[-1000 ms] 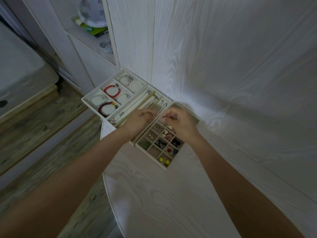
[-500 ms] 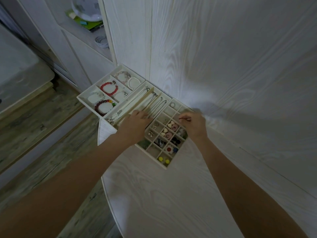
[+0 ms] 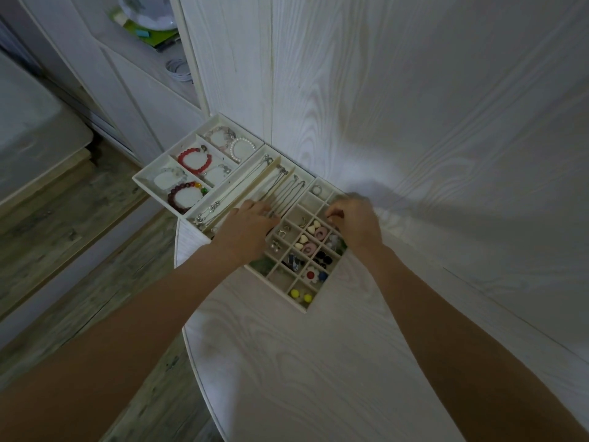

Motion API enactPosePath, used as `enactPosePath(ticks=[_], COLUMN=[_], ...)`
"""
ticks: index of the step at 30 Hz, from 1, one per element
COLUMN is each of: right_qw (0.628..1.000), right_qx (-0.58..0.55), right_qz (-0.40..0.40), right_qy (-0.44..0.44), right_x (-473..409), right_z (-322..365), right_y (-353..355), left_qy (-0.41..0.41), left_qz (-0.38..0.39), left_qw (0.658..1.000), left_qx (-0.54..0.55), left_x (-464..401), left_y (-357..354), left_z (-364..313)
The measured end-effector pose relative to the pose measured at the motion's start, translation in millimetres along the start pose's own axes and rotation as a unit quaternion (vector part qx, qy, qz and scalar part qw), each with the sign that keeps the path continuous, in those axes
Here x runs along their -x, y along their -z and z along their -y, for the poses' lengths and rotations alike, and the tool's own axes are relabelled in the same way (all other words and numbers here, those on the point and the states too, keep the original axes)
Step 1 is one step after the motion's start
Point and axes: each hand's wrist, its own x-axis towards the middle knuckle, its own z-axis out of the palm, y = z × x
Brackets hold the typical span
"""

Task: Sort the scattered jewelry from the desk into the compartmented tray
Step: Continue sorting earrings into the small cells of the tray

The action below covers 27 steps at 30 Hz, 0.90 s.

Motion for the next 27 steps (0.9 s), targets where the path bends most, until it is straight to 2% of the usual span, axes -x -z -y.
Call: enactPosePath(ticks=[6,12,18,27], right_qw=[0.996,0.999,0.998,0.996], right_qx=[0.087,0.029,0.011,0.078], right_qz=[0.013,0.037,-0.054,0.006], right_qy=[-0.023,-0.023,-0.040,-0.031], right_x=[-7,-10,-9,-9], right_z=[12,2,-7,-2], right_y=[-6,-8,-2,-7], left_qy=[-0.004,-0.006,-0.015,-0.029], left_qz=[0.001,0.006,0.006,0.003], left_qw=[1.000,1.000,1.000,0.999], left_qx=[-0.006,-0.016,-0.021,-0.044], left_x=[0,-2,-4,-10], left_y=[0,-1,-1,-2], left_z=[1,2,3,4])
